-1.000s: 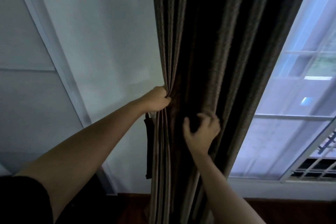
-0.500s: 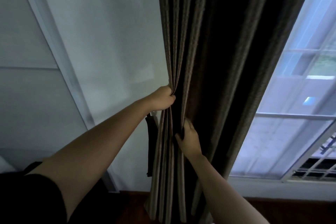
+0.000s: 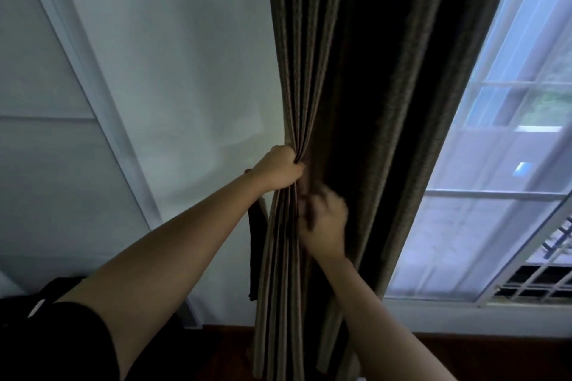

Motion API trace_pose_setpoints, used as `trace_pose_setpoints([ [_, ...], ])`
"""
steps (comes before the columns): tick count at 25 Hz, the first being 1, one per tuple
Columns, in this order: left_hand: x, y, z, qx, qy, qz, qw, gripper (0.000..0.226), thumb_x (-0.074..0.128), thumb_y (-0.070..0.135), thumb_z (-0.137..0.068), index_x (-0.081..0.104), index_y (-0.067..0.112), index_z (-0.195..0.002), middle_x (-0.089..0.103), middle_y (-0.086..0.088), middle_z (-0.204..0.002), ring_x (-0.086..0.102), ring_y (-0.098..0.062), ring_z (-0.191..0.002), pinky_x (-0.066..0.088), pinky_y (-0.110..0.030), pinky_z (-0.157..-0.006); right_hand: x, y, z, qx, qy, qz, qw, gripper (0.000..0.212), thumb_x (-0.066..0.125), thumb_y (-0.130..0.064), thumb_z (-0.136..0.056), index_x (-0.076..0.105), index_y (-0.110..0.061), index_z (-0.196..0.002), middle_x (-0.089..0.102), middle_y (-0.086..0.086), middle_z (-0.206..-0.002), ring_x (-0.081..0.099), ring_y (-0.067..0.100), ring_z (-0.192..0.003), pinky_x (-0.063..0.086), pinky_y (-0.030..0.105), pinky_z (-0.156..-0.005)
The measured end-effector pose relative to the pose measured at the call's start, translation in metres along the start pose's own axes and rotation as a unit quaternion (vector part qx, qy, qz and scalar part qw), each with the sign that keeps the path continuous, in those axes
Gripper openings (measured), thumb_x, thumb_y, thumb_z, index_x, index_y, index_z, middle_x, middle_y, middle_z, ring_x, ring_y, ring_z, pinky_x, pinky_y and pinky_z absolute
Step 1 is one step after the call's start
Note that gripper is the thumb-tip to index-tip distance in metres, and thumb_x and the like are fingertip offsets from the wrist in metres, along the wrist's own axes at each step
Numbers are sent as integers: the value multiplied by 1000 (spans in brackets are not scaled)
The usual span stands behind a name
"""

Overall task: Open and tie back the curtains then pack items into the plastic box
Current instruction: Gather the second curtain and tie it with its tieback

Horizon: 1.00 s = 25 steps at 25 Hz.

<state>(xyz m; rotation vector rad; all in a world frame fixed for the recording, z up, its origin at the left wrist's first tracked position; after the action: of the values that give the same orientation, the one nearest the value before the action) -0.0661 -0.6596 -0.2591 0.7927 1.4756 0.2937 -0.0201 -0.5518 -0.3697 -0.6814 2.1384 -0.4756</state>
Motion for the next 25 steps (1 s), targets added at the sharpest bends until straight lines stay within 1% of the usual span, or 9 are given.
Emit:
trace_pose_setpoints([
  [2, -7, -4, 3, -4, -15, 7, 1000, 38, 44, 11, -93, 47, 3, -130, 56, -16, -125, 56, -28, -110, 45, -28, -92, -46, 15, -14, 49, 255, -55, 964, 32, 64, -17, -76, 56, -5, -105, 48, 19, -123, 44, 29, -114, 34, 34, -100],
  [4, -12, -7, 3, -7, -24, 0, 1000, 41, 42, 9, -93, 43, 3, -134, 52, -15, -130, 53, -28, -115, 40, -24, -90, -69, 30, -33, 114, 288, -141, 940, 49, 71, -15, -77, 47, 0, -118, 42, 19, -127, 46, 25, -112, 37, 27, -99],
  [8, -11, -11, 1, -12, -24, -10, 1000, 35, 40, 4, -91, 50, -5, -123, 56, -20, -123, 55, -31, -109, 46, -35, -92, -61, 51, -57, 176, 148, -124, 965, 46, 65, -26, -82, 53, -4, -120, 59, 15, -107, 59, 30, -92, 45, 32, -81],
  [10, -10, -11, 0, -11, -29, 4, 1000, 29, 40, 5, -91, 53, -4, -115, 56, -15, -113, 56, -26, -102, 47, -32, -85, -47, 50, -52, 129, 88, -93, 983, 34, 63, -21, -79, 59, 1, -106, 58, 21, -111, 57, 34, -101, 42, 30, -87],
  [16, 5, 4, -5, 2, -52, 46, 998, 29, 35, 4, -93, 39, 27, -78, 40, 8, -76, 41, -4, -68, 29, -14, -60, 20, 27, -4, 96, -149, -106, 979, 67, 52, -1, -85, 23, -8, -145, 52, 17, -133, 51, 29, -122, 35, 33, -109],
  [18, 7, 13, -4, 11, -57, 62, 996, 26, 35, 0, -92, 45, 24, -92, 39, 11, -74, 39, 0, -67, 34, -13, -61, 31, 18, 1, 82, -199, -86, 973, 64, 49, 2, -86, 25, -6, -145, 52, 16, -133, 48, 27, -124, 27, 18, -105],
  [20, 6, 20, -3, 12, -68, 84, 994, 25, 38, -2, -90, 46, 20, -99, 43, 8, -76, 42, -1, -67, 40, -9, -58, 40, 13, 2, 100, -237, -71, 964, 59, 47, 2, -85, 28, -1, -141, 56, 20, -127, 53, 32, -119, 35, 23, -101],
  [22, 9, 19, -3, -10, -73, 106, 992, 11, 50, 10, -85, 52, 16, -93, 51, -1, -83, 50, -9, -71, 44, -15, -61, 45, 8, 3, 105, -257, -36, 960, 51, 45, 2, -84, 33, 5, -134, 57, 26, -122, 55, 36, -115, 41, 32, -97],
  [25, 14, 14, -8, -10, -30, 20, 999, 51, 63, 49, -73, 60, 9, -104, 57, -4, -98, 58, -18, -86, 51, -29, -74, 47, -6, 2, 89, -314, -59, 943, 49, 49, 4, -81, 38, 6, -129, 54, 24, -124, 51, 31, -117, 38, 25, -94],
])
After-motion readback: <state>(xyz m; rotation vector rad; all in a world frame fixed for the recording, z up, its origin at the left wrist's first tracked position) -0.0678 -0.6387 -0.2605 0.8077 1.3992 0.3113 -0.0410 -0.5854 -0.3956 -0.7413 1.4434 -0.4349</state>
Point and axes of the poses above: each hand's wrist, its own z-axis away from the middle knuckle, its own x-axis out of the palm, y = z × x, the point moved 4 cm from there along -z, towards the middle knuckle
